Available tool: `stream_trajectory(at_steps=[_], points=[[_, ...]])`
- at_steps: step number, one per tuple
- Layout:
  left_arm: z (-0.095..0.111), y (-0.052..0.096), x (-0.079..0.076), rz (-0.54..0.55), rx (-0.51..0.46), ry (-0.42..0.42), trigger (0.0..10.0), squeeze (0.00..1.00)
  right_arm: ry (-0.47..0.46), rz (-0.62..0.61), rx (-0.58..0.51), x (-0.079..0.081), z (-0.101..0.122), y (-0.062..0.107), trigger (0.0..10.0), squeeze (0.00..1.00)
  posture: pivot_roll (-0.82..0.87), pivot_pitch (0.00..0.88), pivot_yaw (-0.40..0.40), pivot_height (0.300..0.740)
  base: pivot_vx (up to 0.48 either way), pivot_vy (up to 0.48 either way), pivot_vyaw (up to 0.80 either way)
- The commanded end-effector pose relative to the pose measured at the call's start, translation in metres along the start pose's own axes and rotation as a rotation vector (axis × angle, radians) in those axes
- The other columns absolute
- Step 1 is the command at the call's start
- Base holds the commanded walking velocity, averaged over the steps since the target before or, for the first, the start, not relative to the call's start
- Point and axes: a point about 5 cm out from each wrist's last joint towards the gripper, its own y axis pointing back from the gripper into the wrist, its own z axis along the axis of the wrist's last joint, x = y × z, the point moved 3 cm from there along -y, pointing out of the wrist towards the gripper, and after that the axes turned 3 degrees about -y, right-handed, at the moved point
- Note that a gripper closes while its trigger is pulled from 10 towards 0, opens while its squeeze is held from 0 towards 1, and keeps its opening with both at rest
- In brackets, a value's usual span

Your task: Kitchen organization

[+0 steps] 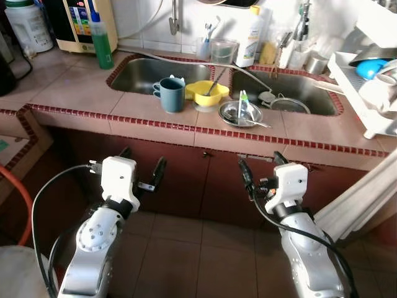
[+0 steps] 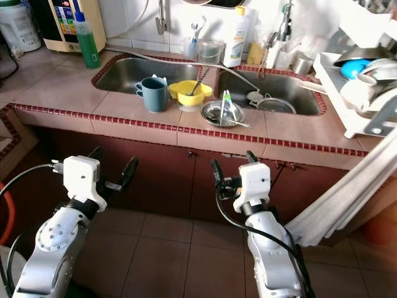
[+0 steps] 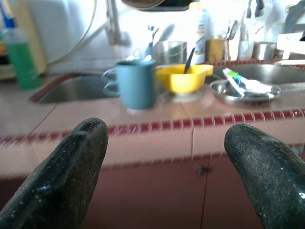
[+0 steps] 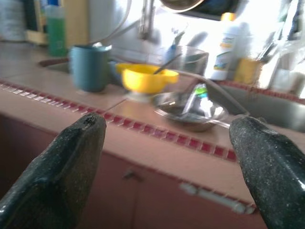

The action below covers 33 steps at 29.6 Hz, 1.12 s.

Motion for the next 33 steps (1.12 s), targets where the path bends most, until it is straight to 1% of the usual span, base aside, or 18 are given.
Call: stream_trajectory(at_steps=[1,16,21,25,30,33], points=[[0.005,-0.003,-0.011,-0.036,-0.021,0.014,10.0,0.0,0.016,-0.021,0.005,-0.01,0.001,0.002,10.0,0.0,-0.03,0.0,-0.038,0.74,0.48,0.0,0.0],[0.005,-0.003,-0.013,-0.031,-0.022,0.028,10.0,0.0,0.019,-0.006,0.006,-0.009,0.001,0.003,10.0,0.0,-0.03,0.0,-0.047,0.74,0.414,0.0,0.0],[0.009,-0.004,-0.012,-0.039,-0.035,0.027,10.0,0.0,0.027,0.006,0.003,-0.01,0.003,0.003,10.0,0.0,-0.03,0.0,-0.049,0.74,0.39,0.0,0.0],[0.017,-0.007,-0.008,-0.063,-0.058,0.01,10.0,0.0,0.056,0.024,0.007,-0.016,0.005,0.005,10.0,0.0,-0.04,0.0,-0.05,0.74,0.392,0.0,0.0],[0.019,-0.008,-0.006,-0.067,-0.062,0.003,10.0,0.0,0.065,0.025,0.009,-0.019,0.005,0.005,10.0,0.0,-0.04,0.0,-0.049,0.74,0.393,0.0,0.0],[0.024,-0.008,-0.006,-0.067,-0.084,-0.003,10.0,0.0,0.069,0.028,0.012,-0.019,0.005,0.006,10.0,0.0,-0.04,0.002,-0.047,0.74,0.366,0.0,0.0]])
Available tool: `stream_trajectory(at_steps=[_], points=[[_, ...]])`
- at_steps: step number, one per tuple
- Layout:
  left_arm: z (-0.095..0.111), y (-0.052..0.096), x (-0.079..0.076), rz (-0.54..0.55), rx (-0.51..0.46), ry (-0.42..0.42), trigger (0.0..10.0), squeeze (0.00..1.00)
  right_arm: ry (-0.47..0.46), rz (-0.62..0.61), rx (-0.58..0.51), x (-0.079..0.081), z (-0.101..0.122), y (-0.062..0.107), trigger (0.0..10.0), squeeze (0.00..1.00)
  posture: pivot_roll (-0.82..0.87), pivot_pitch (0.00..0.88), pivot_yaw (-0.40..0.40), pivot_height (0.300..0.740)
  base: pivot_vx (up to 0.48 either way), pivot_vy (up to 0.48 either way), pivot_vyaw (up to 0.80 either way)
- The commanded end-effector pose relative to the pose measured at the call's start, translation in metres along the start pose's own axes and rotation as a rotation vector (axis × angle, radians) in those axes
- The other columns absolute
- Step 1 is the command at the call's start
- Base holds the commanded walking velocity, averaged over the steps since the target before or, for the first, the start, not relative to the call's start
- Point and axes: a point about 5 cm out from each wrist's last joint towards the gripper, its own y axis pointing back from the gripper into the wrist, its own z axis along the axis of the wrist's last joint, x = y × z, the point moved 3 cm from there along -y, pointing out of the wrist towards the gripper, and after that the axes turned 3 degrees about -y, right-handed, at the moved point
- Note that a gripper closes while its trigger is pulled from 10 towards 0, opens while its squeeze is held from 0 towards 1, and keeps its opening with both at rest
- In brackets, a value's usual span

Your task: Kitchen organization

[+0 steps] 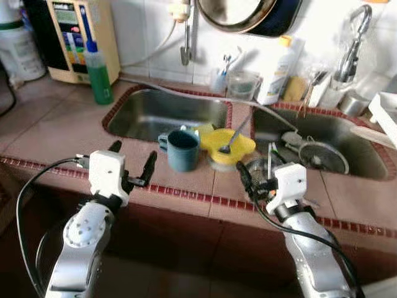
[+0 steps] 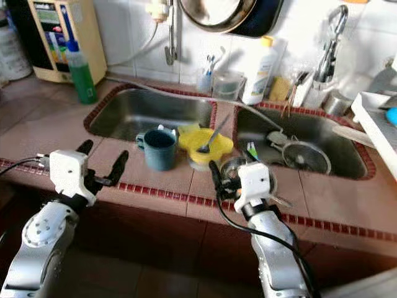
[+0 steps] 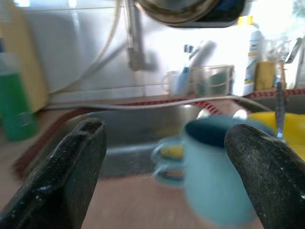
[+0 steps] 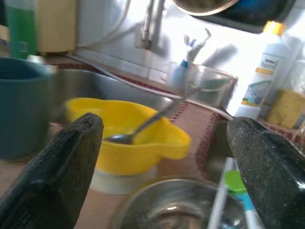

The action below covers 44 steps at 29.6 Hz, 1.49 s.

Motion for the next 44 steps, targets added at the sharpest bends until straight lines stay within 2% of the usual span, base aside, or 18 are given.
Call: stream_trajectory(at_steps=[1,8,12,19,27,34,36,38,39,44], points=[[0.009,-0.003,-0.008,-0.027,-0.036,0.004,10.0,0.0,0.013,-0.019,0.002,-0.008,0.001,0.003,10.0,0.0,-0.04,0.002,-0.047,0.74,0.352,0.0,0.0],[0.025,-0.001,-0.002,-0.027,-0.117,0.074,10.0,0.0,0.021,-0.007,-0.001,-0.006,0.003,0.004,10.0,0.0,-0.05,0.012,-0.043,0.74,0.0,0.0,0.0],[0.032,-0.001,0.009,-0.024,-0.143,0.062,10.0,0.0,0.025,0.001,-0.004,-0.007,0.005,0.008,10.0,0.0,-0.05,0.022,-0.042,0.74,0.0,0.0,0.0],[0.048,-0.003,0.014,-0.098,-0.176,-0.008,10.0,0.0,0.031,0.016,-0.008,-0.005,0.009,0.013,10.0,0.0,-0.06,0.031,-0.034,0.74,0.0,0.0,0.0],[0.057,0.001,-0.003,-0.231,-0.194,-0.051,10.0,0.0,0.035,0.029,-0.036,0.0,0.02,0.023,10.0,0.0,-0.07,0.033,-0.018,0.74,0.0,0.0,0.0],[0.046,0.007,-0.022,-0.348,-0.165,-0.077,10.0,0.0,0.028,0.017,-0.039,0.001,0.026,0.03,10.0,0.0,-0.08,0.036,-0.003,0.74,0.0,0.0,0.0],[0.043,0.007,-0.024,-0.362,-0.152,-0.074,10.0,0.0,0.029,0.006,-0.034,0.0,0.026,0.03,10.0,0.0,-0.08,0.035,-0.002,0.74,0.0,0.0,0.0],[0.038,0.005,-0.027,-0.382,-0.139,-0.071,10.0,0.0,0.027,-0.006,-0.029,-0.003,0.026,0.03,10.0,0.0,-0.09,0.034,0.002,0.74,0.0,0.0,0.0],[0.029,0.002,-0.03,-0.405,-0.111,-0.077,10.0,0.0,0.026,-0.018,-0.023,-0.006,0.026,0.028,10.0,0.0,-0.09,0.033,0.002,0.74,0.0,0.0,0.0],[0.021,-0.004,-0.032,-0.446,-0.081,-0.09,10.0,0.0,0.006,-0.019,-0.02,-0.005,0.027,0.027,10.0,0.0,-0.09,0.029,0.007,0.74,0.0,0.0,0.0]])
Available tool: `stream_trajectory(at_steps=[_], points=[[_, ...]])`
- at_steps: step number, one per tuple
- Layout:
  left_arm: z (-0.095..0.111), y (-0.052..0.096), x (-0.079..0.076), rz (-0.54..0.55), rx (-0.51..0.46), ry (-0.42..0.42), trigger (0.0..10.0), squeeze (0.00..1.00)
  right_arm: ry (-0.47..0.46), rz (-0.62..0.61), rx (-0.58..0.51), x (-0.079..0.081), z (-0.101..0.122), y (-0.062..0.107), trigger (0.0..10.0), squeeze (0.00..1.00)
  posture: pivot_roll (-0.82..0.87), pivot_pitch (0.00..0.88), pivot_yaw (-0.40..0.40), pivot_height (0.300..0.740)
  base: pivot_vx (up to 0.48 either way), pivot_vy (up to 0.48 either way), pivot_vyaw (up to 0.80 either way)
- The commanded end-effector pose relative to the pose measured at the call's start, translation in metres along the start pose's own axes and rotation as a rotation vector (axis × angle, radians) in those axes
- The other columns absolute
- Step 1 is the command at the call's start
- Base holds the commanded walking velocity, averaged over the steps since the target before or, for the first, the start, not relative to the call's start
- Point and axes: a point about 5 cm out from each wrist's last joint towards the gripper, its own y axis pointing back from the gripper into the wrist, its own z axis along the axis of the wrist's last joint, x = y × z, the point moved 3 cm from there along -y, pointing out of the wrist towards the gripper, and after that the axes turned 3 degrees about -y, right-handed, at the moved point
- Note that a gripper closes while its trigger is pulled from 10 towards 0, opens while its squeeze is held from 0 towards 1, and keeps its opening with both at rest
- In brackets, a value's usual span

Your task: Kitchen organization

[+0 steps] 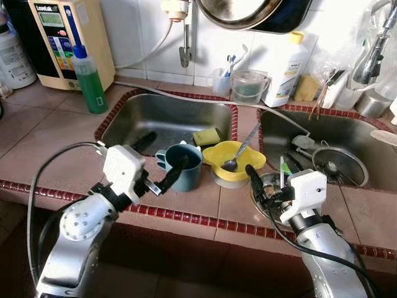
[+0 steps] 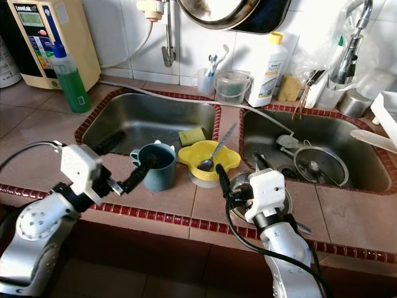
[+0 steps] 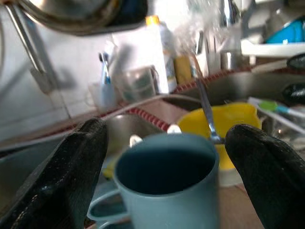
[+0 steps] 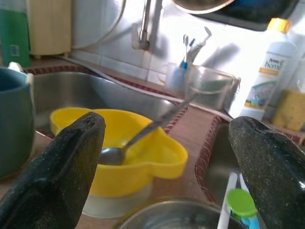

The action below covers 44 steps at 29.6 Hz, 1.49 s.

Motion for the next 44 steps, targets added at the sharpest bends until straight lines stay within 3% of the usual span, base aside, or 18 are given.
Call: stream_trajectory(at_steps=[1,7,16,23,30,37,39,44], points=[[0.004,-0.006,0.002,-0.045,-0.011,-0.054,10.0,0.0,-0.021,0.0,-0.012,0.001,0.006,-0.002,10.0,0.0,-0.1,0.025,0.01,0.74,0.0,0.0,0.0],[0.005,-0.018,0.015,-0.106,-0.016,-0.133,10.0,0.0,-0.035,0.036,0.0,0.011,0.005,-0.002,10.0,0.0,-0.11,0.012,0.016,0.74,0.0,0.0,0.0],[0.021,-0.025,0.027,-0.164,-0.061,-0.228,10.0,0.0,-0.018,0.065,0.025,0.009,0.0,0.002,10.0,0.0,-0.11,0.009,0.021,0.74,0.0,0.0,0.0],[0.015,-0.015,0.021,-0.245,-0.037,-0.261,10.0,0.0,-0.027,0.095,0.034,0.013,0.003,0.004,10.0,0.0,-0.1,0.015,0.014,0.74,0.0,0.0,0.0],[0.01,-0.013,0.028,-0.28,0.001,-0.272,10.0,0.0,-0.009,0.113,0.055,0.015,-0.002,0.003,10.0,0.0,-0.09,0.015,0.014,0.74,0.0,0.0,0.0],[-0.003,-0.013,0.012,-0.335,0.021,-0.298,10.0,0.0,-0.005,0.109,0.057,0.016,-0.003,0.0,10.0,0.0,-0.1,0.015,0.011,0.74,0.0,0.0,0.0],[-0.008,-0.012,0.003,-0.403,0.034,-0.319,10.0,0.0,0.003,0.116,0.057,0.016,-0.003,-0.001,10.0,0.0,-0.1,0.01,0.01,0.74,0.0,0.0,0.0],[-0.007,-0.013,0.001,-0.453,0.035,-0.337,10.0,0.0,0.009,0.118,0.057,0.014,-0.003,-0.003,10.0,0.0,-0.1,0.009,0.008,0.74,0.0,0.0,0.0]])
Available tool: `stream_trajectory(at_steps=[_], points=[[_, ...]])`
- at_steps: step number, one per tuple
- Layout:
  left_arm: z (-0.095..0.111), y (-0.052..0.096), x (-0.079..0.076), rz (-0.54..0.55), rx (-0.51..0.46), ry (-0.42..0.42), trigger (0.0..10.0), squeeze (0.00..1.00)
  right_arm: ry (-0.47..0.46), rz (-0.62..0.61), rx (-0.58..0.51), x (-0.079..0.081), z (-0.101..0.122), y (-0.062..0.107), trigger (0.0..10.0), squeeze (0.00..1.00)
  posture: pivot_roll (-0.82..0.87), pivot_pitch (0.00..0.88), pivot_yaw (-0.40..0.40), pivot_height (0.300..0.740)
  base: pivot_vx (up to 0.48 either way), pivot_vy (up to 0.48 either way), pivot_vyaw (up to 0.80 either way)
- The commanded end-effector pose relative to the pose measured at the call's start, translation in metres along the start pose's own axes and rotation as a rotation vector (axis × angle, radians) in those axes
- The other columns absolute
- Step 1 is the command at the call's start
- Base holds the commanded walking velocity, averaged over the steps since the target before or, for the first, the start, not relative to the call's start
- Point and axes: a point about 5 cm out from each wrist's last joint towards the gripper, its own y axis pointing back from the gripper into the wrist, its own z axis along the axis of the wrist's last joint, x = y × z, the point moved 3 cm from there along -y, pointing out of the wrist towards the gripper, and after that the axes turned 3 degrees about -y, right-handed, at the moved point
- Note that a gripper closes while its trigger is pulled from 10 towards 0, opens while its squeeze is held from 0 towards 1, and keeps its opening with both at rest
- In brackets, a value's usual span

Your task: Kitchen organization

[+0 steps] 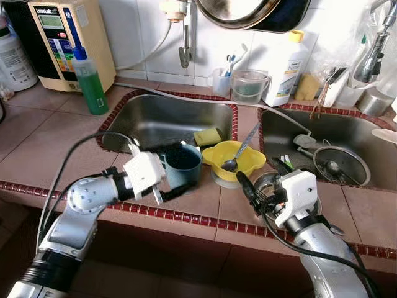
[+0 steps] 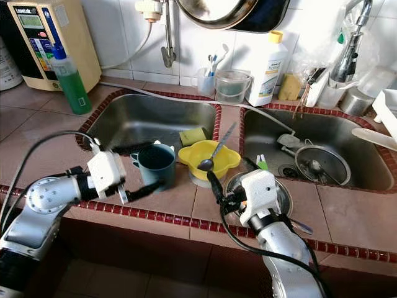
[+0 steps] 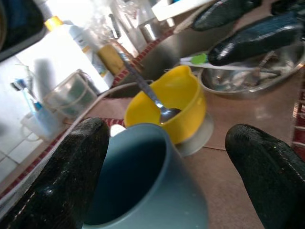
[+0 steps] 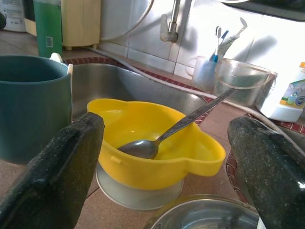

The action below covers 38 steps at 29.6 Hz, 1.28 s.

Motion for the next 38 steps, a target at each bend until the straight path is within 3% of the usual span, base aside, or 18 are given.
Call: stream_trajectory(at_steps=[1,9,21,32,33,34,35,37,38], points=[[0.001,0.0,0.0,-0.049,0.008,-0.027,10.0,0.0,0.01,0.002,0.01,-0.001,-0.002,-0.001,10.0,0.0,-0.1,0.009,0.008,0.74,0.0,0.0,0.0],[-0.003,-0.003,-0.001,-0.091,0.024,-0.062,10.0,0.0,-0.033,0.008,0.026,0.009,-0.001,-0.004,10.0,0.0,-0.1,0.0,0.012,0.74,0.0,0.0,0.0],[-0.001,-0.018,0.014,-0.14,0.046,-0.113,10.0,0.0,-0.106,0.032,0.039,0.02,0.007,-0.011,10.0,0.0,-0.11,0.0,0.013,0.74,0.0,0.0,0.0],[-0.008,-0.02,0.013,-0.272,0.104,-0.092,10.0,0.0,-0.171,0.013,0.099,0.026,0.008,-0.01,10.0,0.0,-0.12,0.0,0.032,0.74,0.0,0.0,0.0],[-0.009,-0.019,0.013,-0.284,0.11,-0.071,9.2,0.0,-0.196,0.025,0.109,0.03,0.009,-0.01,10.0,0.0,-0.12,0.0,0.035,0.74,0.0,0.0,0.0],[-0.009,-0.02,0.014,-0.286,0.112,-0.076,7.6,0.0,-0.197,0.031,0.113,0.031,0.009,-0.011,10.0,0.0,-0.12,0.0,0.035,0.74,0.0,0.0,0.0],[-0.01,-0.021,0.016,-0.292,0.12,-0.08,8.7,0.0,-0.192,0.053,0.114,0.035,0.01,-0.01,10.0,0.0,-0.12,0.0,0.038,0.74,0.0,0.0,0.0],[-0.01,-0.022,0.017,-0.296,0.125,-0.082,9.0,0.0,-0.188,0.073,0.109,0.038,0.012,-0.01,10.0,0.0,-0.12,0.001,0.041,0.74,0.0,0.0,0.0],[-0.01,-0.022,0.018,-0.295,0.128,-0.073,8.6,0.0,-0.18,0.083,0.107,0.04,0.014,-0.009,10.0,0.0,-0.12,0.001,0.041,0.74,0.0,0.0,0.0]])
